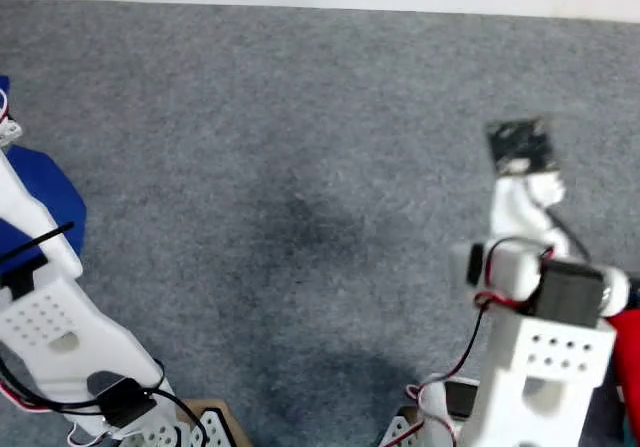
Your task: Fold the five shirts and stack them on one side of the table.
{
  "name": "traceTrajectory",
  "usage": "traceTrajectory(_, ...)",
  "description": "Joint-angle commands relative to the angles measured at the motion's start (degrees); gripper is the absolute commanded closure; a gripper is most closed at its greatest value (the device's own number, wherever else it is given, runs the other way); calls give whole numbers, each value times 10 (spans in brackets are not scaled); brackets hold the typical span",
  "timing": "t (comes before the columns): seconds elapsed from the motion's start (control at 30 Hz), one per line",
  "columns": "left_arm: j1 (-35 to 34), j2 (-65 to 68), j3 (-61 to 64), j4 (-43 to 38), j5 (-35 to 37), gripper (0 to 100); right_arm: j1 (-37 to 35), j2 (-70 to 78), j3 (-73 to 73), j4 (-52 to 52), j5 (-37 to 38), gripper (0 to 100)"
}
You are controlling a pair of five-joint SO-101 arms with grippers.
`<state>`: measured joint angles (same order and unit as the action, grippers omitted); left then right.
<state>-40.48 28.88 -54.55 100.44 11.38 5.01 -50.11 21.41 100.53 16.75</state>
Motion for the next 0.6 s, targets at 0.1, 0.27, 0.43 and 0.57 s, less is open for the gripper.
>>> traceTrajectory(0.1,15,-219,267,4,-43,994,-26,-19,53,-6,-25,695)
traceTrajectory(0.27,7,-344,547,-134,-46,994,-26,-17,70,-6,-22,695)
traceTrajectory(0.43,-18,-444,804,-311,-46,994,-24,-22,102,-28,-21,695)
traceTrajectory(0.57,-38,-487,924,-428,-47,993,-24,-22,121,-38,-21,695)
